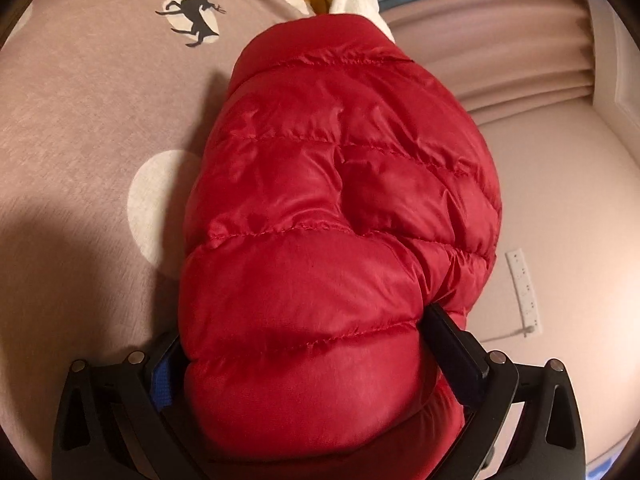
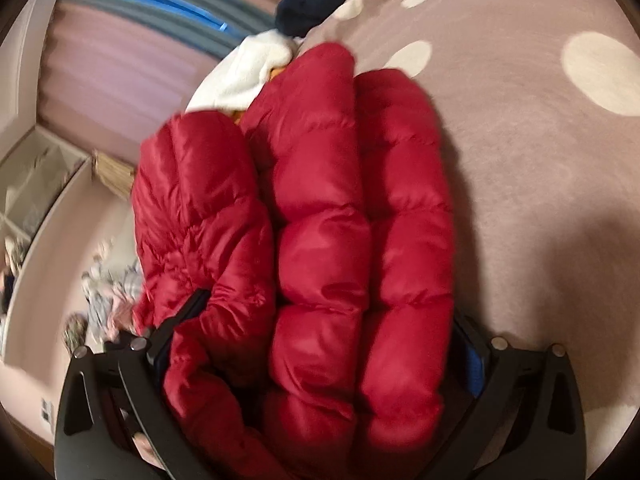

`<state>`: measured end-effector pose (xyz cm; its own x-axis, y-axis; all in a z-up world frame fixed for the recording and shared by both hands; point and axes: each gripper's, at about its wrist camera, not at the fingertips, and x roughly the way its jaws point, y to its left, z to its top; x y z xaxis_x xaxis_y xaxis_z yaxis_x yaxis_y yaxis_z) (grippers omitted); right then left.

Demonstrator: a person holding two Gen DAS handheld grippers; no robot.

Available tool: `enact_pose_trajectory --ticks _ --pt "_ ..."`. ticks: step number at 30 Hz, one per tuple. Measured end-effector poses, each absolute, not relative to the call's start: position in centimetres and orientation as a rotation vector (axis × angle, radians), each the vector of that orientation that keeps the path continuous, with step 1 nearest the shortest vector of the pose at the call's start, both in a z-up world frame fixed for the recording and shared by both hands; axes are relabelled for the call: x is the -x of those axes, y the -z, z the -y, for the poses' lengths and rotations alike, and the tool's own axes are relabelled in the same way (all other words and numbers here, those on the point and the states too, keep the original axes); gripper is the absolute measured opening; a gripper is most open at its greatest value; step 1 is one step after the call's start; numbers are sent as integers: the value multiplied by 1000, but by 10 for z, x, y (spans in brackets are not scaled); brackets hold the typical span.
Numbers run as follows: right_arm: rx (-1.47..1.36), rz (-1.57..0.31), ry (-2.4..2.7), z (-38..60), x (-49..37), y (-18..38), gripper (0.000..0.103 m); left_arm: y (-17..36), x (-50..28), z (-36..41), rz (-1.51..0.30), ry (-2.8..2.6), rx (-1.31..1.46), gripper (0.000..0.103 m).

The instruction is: Fold large clothes

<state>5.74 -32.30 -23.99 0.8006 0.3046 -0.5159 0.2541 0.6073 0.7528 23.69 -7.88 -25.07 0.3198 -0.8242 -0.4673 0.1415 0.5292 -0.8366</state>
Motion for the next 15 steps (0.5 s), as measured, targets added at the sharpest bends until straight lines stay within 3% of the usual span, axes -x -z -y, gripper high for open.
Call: enact_pose_trajectory --ticks 3,6,11,15 --pt "-880 -698 -30 318 -65 240 103 248 -237 92 -1033 704 722 98" --pt "-858 -700 -9 316 -70 242 92 245 -241 102 -1010 665 675 94" --pt "-927 -657 -45 319 -70 246 63 238 -238 117 -969 598 651 85" --pt "-1009 -618 -102 324 -64 249 52 227 -229 132 -955 595 602 82"
